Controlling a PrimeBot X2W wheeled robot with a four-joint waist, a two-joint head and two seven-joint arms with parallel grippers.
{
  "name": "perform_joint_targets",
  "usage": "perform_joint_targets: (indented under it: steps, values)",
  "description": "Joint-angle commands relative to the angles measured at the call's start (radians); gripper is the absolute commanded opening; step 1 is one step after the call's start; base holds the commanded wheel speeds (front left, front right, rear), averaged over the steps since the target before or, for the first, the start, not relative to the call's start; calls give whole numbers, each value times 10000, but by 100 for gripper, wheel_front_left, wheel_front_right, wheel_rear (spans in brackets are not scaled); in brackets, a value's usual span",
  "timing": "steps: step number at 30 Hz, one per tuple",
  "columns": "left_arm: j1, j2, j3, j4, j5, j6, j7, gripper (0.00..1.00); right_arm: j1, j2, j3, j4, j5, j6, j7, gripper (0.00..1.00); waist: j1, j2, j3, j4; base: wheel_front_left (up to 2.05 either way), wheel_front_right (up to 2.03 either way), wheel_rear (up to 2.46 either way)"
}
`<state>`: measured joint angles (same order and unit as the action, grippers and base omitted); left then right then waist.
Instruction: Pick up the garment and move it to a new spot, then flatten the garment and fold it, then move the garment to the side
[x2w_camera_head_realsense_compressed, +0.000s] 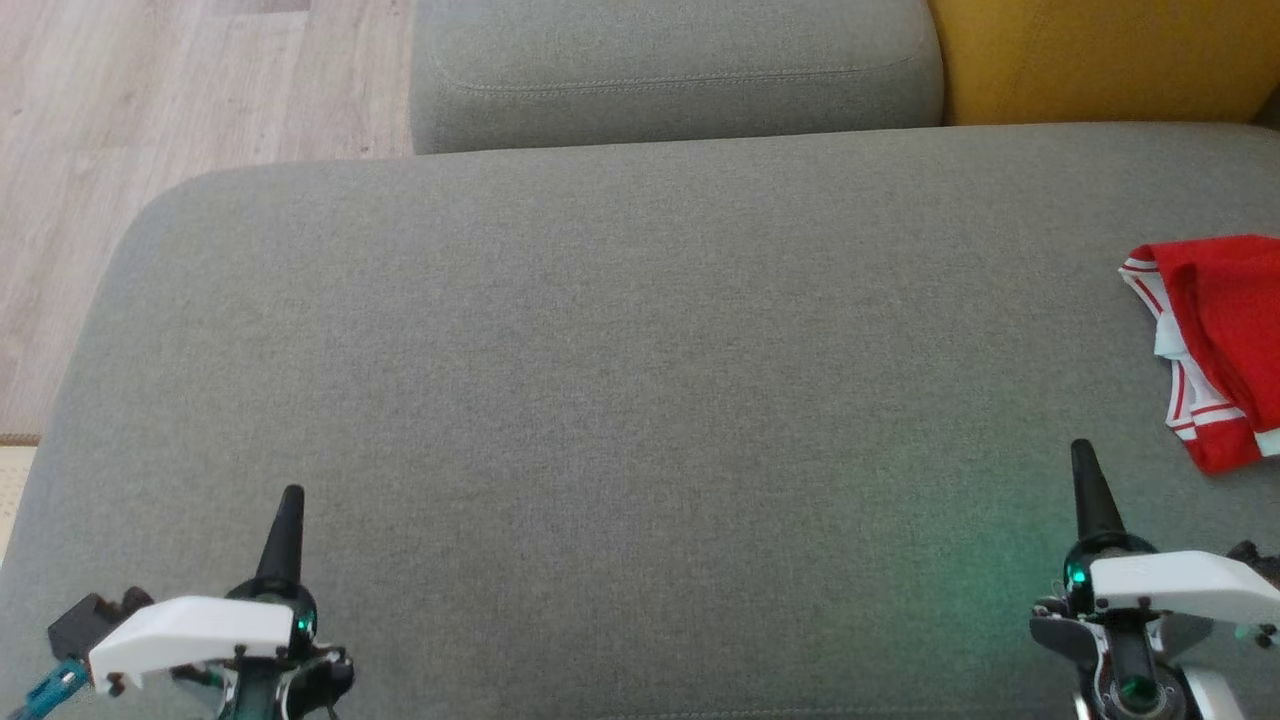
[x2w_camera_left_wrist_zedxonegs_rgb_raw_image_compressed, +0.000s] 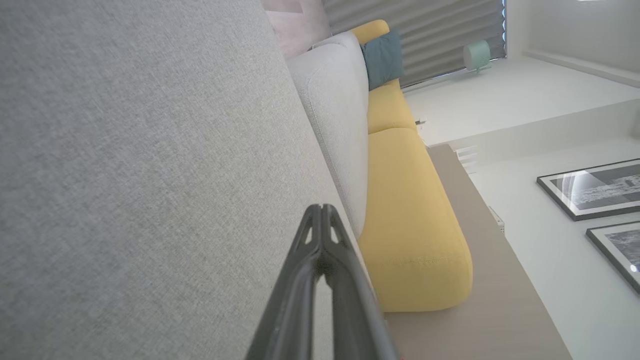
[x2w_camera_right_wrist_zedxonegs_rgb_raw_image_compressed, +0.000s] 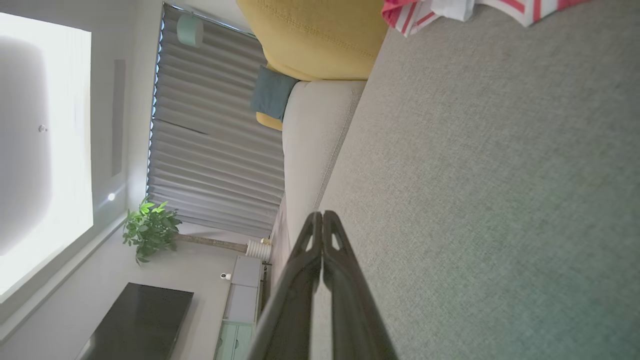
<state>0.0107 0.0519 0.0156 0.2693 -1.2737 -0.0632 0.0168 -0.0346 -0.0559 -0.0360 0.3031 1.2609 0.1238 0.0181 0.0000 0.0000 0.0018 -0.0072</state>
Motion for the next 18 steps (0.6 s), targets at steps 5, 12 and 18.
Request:
perform_joint_targets:
  steps: [5,12,18]
  values:
    - [-702,48,439,-269,-778,-233,197,0,-575,-169,6,-441,874,56,175,0,0,0,2,14,0,0,0]
    - [-839,45,576,-261,-1532,-360,402,0,-613,-165,-135,-486,1692,60,330,0,0,0,6,31,0,0,0]
    - [-957,42,692,-254,-2175,-468,577,0,-645,-160,-257,-525,2387,63,464,0,0,0,8,45,0,0,0]
